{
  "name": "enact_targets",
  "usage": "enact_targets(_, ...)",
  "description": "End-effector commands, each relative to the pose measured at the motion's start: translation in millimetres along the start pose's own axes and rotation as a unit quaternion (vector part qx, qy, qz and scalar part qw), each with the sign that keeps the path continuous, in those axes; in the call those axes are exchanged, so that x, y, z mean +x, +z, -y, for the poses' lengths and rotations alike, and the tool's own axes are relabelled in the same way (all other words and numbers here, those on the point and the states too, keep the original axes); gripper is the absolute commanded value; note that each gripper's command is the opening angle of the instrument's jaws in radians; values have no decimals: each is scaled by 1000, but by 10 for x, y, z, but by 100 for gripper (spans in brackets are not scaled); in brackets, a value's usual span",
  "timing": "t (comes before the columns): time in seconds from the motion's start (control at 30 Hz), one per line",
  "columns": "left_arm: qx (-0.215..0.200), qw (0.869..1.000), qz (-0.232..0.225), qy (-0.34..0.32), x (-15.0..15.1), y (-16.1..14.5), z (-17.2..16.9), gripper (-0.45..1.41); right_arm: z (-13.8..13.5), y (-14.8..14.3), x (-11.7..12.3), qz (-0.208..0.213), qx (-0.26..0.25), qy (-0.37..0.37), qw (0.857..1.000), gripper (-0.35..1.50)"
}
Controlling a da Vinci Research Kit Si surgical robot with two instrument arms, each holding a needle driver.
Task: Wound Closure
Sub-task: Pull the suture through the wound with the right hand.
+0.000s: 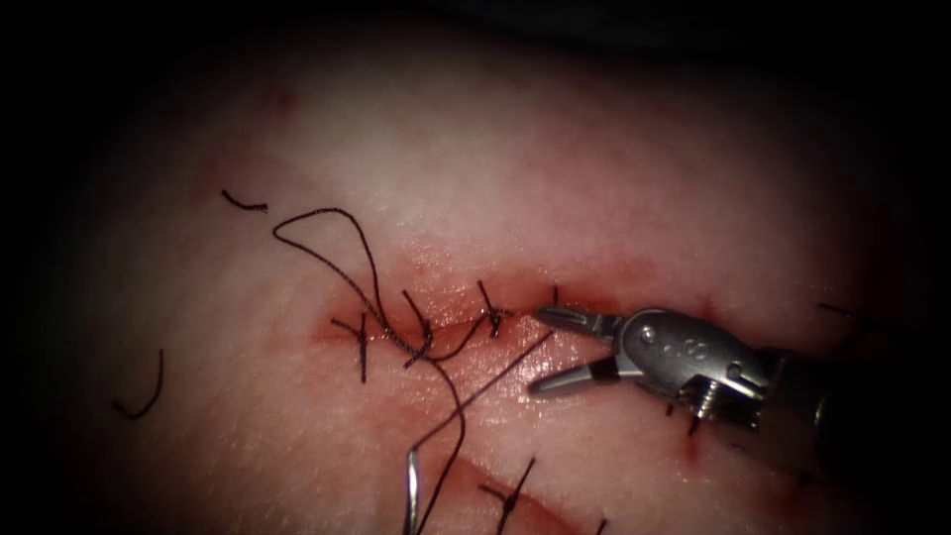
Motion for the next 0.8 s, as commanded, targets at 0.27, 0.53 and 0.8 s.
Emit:
enact_targets(0.27,-4,1000,-6,0,-17,13,12,-45,20,-7,-24,107,-11,68,992,-35)
enact_targets(0.53,1,1000,12,-8,-64,18,37,-45,111,-42,13,116,26,90,989,-35)
enact_targets(0.8,10,999,34,-17,-82,10,46,-45,196,-62,64,101,84,97,987,-35)
